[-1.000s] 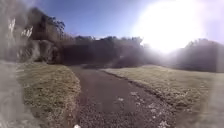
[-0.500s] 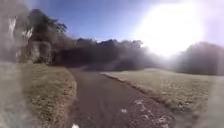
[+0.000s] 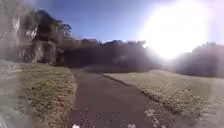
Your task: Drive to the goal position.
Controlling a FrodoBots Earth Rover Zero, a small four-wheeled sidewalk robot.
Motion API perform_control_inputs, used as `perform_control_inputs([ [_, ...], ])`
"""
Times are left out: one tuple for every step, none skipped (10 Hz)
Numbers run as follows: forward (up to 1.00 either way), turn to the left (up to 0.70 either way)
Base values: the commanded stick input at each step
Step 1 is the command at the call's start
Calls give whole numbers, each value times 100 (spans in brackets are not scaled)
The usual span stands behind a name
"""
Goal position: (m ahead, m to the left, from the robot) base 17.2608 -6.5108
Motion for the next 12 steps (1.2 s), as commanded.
perform_control_inputs([
  [60,15],
  [60,15],
  [60,15],
  [60,15],
  [60,15],
  [60,15],
  [60,15],
  [60,15],
  [60,0],
  [60,0],
  [60,0],
  [60,0],
])
